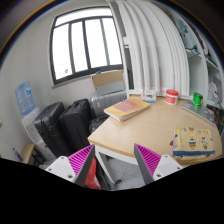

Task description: Fold towel

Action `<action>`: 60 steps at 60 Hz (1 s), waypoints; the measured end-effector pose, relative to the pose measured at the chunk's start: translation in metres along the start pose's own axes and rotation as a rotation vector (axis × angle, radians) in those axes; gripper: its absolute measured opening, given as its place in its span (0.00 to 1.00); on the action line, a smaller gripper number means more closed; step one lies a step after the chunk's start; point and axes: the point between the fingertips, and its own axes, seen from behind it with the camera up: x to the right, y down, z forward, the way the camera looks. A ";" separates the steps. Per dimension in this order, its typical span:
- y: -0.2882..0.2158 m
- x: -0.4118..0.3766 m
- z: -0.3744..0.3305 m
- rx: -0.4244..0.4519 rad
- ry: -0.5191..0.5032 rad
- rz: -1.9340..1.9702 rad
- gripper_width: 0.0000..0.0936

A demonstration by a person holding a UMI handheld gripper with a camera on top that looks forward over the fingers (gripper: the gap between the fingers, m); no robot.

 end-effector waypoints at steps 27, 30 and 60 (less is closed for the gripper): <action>-0.009 0.210 0.027 0.003 0.382 -0.051 0.86; -0.006 0.232 0.033 -0.011 0.422 -0.058 0.86; 0.009 0.265 0.046 0.011 0.366 -0.001 0.03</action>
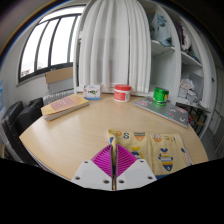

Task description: Fold towel

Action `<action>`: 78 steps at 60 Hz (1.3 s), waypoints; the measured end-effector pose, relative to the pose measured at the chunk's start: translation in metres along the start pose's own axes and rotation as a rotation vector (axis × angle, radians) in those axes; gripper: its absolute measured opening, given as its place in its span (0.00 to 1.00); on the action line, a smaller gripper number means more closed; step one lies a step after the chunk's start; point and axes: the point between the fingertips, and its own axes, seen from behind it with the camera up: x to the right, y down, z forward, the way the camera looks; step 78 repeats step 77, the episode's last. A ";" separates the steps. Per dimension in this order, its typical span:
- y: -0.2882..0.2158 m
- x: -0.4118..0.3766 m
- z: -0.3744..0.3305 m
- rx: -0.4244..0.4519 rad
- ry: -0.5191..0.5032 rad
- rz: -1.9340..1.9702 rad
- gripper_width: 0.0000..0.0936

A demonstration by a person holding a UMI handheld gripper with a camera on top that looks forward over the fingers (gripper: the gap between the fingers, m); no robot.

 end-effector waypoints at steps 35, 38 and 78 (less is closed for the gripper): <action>0.019 0.197 -0.017 -0.020 0.136 0.152 0.04; 0.021 0.199 -0.019 -0.041 0.147 0.159 0.07; 0.046 0.252 -0.219 0.114 0.078 0.302 0.89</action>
